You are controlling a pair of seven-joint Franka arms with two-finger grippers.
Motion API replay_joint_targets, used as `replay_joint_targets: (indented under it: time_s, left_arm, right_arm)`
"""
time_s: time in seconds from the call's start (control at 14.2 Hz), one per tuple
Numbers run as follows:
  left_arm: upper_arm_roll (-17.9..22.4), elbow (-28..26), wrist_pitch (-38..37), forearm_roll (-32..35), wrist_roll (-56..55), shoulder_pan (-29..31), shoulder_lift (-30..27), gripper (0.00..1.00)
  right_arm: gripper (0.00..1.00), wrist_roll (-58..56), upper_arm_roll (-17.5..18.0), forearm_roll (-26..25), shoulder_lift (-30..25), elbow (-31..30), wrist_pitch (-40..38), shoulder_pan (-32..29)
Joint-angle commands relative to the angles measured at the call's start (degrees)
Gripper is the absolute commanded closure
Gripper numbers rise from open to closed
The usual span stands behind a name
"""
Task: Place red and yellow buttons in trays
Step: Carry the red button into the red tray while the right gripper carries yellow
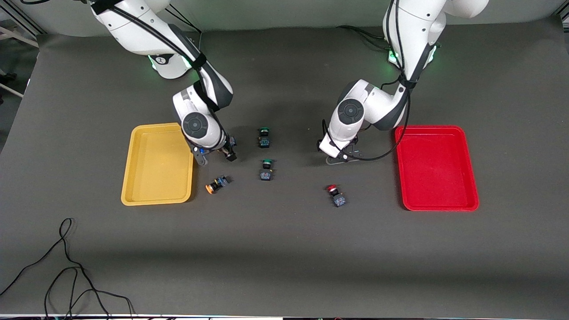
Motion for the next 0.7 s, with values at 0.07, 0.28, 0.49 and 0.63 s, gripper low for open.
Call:
replay_joint_targets:
  time_s: [0.07, 0.28, 0.49, 0.63]
  left_arm:
    - [0.2, -0.6, -1.1, -0.9, -1.0, -0.4, -2.3, 1.0]
    - [0.3, 4.3, -11.6, -1.0, -0.2, 2.5, -6.1, 1.0]
    - [0.4, 15.9, -31.3, -0.9, 1.2, 7.2, -8.9, 1.0]
    - [0.7, 22.9, -42.7, -0.6, 5.9, 11.6, -10.4, 1.0]
  right_arm:
    - [0.13, 1.4, 0.1, 0.7, -0.8, -2.5, 2.9, 0.9]
    - [0.46, 1.0, 0.1, 0.7, -0.4, -2.9, 3.7, 1.0]
    - [0.78, 0.7, 0.0, 0.7, -0.9, -2.7, 3.6, 0.9]
    - [0.87, 0.4, -0.4, 0.7, -2.6, -2.3, 2.4, 0.6]
